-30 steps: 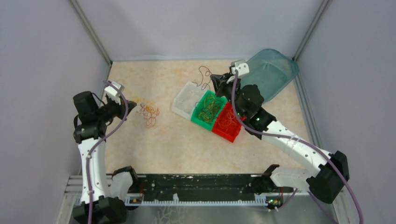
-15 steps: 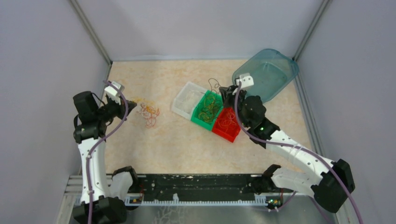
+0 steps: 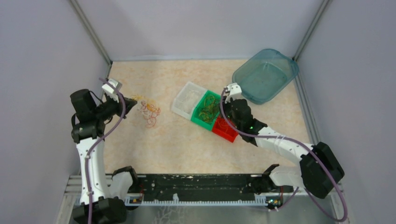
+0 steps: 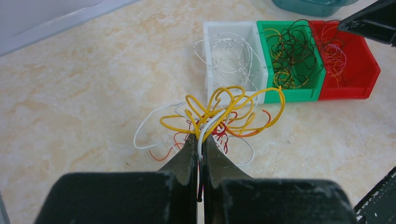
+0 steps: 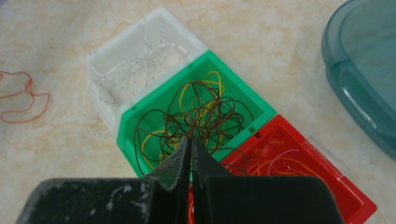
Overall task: Untangle the cables
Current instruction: Place the cable in the bin.
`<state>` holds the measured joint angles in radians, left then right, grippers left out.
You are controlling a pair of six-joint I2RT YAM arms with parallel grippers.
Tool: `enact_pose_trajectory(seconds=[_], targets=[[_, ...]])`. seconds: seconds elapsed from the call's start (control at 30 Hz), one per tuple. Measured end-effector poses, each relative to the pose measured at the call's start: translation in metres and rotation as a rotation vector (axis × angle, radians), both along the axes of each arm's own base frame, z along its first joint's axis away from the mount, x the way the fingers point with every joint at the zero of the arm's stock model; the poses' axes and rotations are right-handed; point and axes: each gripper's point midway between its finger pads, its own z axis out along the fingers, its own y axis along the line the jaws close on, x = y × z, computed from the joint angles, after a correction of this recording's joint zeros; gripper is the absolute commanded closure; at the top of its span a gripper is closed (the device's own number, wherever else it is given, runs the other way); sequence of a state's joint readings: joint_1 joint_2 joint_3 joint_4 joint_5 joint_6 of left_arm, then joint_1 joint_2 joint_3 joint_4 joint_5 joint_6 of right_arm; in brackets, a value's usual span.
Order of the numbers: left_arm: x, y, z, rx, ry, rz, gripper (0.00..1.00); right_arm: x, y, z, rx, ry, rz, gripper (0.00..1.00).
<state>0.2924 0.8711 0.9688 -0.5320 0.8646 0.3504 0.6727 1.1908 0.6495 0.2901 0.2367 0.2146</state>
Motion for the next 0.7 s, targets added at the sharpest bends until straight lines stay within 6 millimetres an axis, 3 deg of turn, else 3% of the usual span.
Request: enact_pose_trajectory(seconds=[0.27, 0.43, 0.7], targets=[[-0.001, -0.005, 0.004, -0.031, 0.008, -0.022, 1.0, 0.001, 0.0, -0.056, -0.094, 0.128, -0.004, 1.0], [-0.003, -0.008, 0.007, -0.04, 0.005, -0.043, 1.0, 0.015, 0.013, -0.067, -0.126, 0.174, 0.004, 1.0], [-0.005, -0.013, 0.008, -0.065, 0.044, -0.075, 1.0, 0.031, 0.031, -0.068, -0.169, 0.187, 0.008, 0.68]])
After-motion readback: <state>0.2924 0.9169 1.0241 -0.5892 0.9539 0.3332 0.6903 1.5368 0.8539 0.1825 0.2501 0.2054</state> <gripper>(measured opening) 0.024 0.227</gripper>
